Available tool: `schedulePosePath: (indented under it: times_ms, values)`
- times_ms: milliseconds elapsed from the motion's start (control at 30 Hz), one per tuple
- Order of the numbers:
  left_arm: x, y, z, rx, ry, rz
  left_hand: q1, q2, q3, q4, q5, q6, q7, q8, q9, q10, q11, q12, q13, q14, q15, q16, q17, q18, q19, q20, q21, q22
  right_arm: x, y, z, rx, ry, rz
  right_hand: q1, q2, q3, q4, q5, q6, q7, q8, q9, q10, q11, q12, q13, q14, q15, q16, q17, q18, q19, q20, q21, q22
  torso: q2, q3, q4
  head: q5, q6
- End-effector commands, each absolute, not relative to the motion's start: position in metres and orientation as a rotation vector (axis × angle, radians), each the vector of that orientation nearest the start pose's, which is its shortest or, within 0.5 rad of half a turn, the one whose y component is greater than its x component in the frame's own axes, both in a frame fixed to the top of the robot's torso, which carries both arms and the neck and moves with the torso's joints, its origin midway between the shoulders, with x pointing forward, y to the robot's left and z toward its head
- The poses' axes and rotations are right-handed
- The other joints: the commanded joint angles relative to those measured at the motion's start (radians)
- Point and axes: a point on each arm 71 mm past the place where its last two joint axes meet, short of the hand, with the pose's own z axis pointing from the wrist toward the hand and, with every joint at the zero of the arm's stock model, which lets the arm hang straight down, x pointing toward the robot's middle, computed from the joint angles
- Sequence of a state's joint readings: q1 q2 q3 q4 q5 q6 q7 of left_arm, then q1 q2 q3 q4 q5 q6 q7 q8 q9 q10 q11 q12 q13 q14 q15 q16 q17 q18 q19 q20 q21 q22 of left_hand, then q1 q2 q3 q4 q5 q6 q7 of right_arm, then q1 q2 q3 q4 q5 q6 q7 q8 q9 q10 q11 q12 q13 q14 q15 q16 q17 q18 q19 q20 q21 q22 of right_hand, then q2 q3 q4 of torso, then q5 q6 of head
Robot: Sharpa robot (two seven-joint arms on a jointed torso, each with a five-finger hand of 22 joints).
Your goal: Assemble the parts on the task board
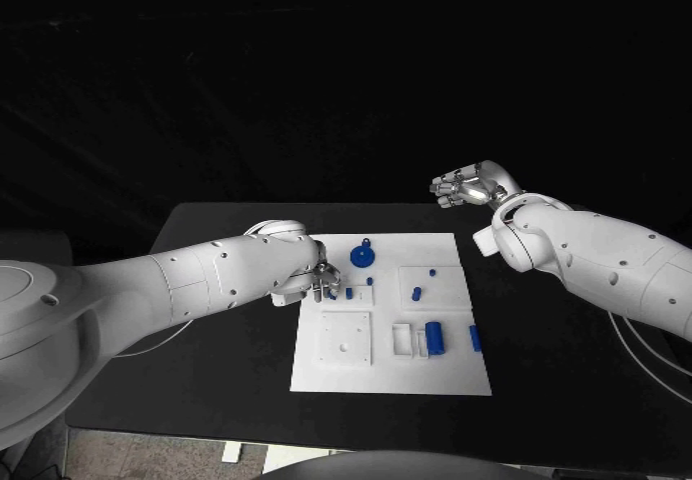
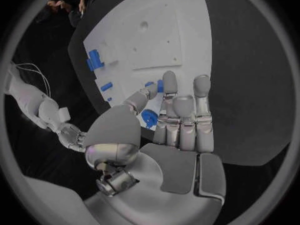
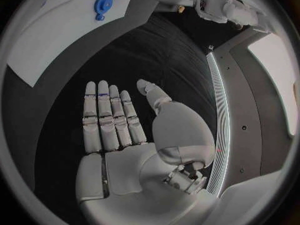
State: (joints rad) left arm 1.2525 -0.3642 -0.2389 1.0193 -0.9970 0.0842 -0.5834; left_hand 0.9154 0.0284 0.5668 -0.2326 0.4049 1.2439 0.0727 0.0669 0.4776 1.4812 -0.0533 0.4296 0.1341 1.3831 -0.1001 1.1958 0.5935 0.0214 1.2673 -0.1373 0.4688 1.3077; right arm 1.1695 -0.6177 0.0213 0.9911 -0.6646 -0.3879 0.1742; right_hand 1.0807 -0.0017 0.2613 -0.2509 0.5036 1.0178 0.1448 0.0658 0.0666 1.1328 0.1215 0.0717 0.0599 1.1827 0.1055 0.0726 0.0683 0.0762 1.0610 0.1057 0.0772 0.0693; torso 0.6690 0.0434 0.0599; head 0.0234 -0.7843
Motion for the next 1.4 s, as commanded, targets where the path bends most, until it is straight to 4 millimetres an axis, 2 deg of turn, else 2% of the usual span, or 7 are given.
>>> schedulePosePath:
  times_ms: [33,333,433,767,1400]
  values:
    - [0.537,0.123,-0.279,-0.170,2.338,-0.197,0.004,0.009,0.046,-0.052,-0.001,0.141,-0.093,0.003,0.008,0.035,-0.023,0.008,0.002,0.027,-0.017,0.006,0.010,0.002,0.007,0.001,-0.007,0.018,0.572,-0.256,-0.206,0.649,1.502,0.900,0.000,-0.013,0.008,-0.002,0.007,0.003,0.006,-0.003,-0.001,-0.008,0.001,-0.004,-0.001,-0.001,0.003,-0.004,-0.001,0.003,-0.007,0.001,0.001,-0.001,0.001,-0.0001,0.0005,0.000,-0.001]
    - [0.536,0.122,-0.288,-0.166,2.344,-0.193,0.006,0.009,0.040,-0.051,-0.003,0.147,-0.096,0.003,0.021,0.035,-0.024,0.022,0.007,0.033,-0.017,0.010,0.033,0.001,0.011,0.001,-0.010,0.019,0.571,-0.253,-0.205,0.647,1.507,0.908,-0.002,-0.020,0.032,0.002,0.015,0.004,0.006,-0.003,-0.001,-0.008,0.001,-0.004,-0.001,-0.002,0.003,-0.004,-0.002,0.003,-0.007,0.001,0.001,-0.001,0.003,-0.0016,-0.0020,0.001,0.000]
    - [0.536,0.123,-0.290,-0.173,2.331,-0.197,0.006,0.007,0.040,-0.052,0.007,0.152,-0.098,0.004,0.027,0.035,-0.026,0.032,0.010,0.038,-0.018,0.011,0.044,0.001,0.014,0.001,-0.011,0.019,0.571,-0.252,-0.205,0.647,1.508,0.909,-0.001,-0.020,0.035,0.002,0.016,0.004,0.006,-0.003,-0.001,-0.008,0.001,-0.004,-0.001,-0.002,0.003,-0.004,-0.002,0.003,-0.008,0.001,0.000,-0.001,0.003,-0.0016,-0.0013,-0.001,-0.001]
    - [0.538,0.124,-0.290,-0.182,2.303,-0.202,0.003,0.002,0.044,-0.052,0.020,0.161,-0.102,0.004,0.048,0.035,-0.028,0.055,0.017,0.043,-0.018,0.018,0.075,0.002,0.017,0.002,-0.009,0.020,0.570,-0.253,-0.205,0.648,1.508,0.910,-0.001,-0.023,0.042,0.005,0.017,0.006,0.005,-0.003,-0.001,-0.007,0.001,-0.004,-0.001,-0.001,0.003,-0.004,-0.002,0.003,-0.007,0.000,0.001,-0.001,0.004,-0.0019,-0.0001,-0.004,-0.001]
    - [0.541,0.127,-0.289,-0.205,2.265,-0.216,-0.005,-0.002,0.068,-0.054,0.046,0.168,-0.104,0.003,0.068,0.036,-0.029,0.071,0.021,0.045,-0.018,0.019,0.089,0.007,0.013,0.003,0.004,0.021,0.570,-0.253,-0.205,0.648,1.511,0.910,-0.001,-0.025,0.049,0.007,0.020,0.007,0.005,-0.003,-0.001,-0.007,0.001,-0.004,-0.001,-0.001,0.003,-0.004,-0.002,0.003,-0.007,0.000,0.000,-0.001,0.005,-0.0029,0.0002,-0.008,0.000]
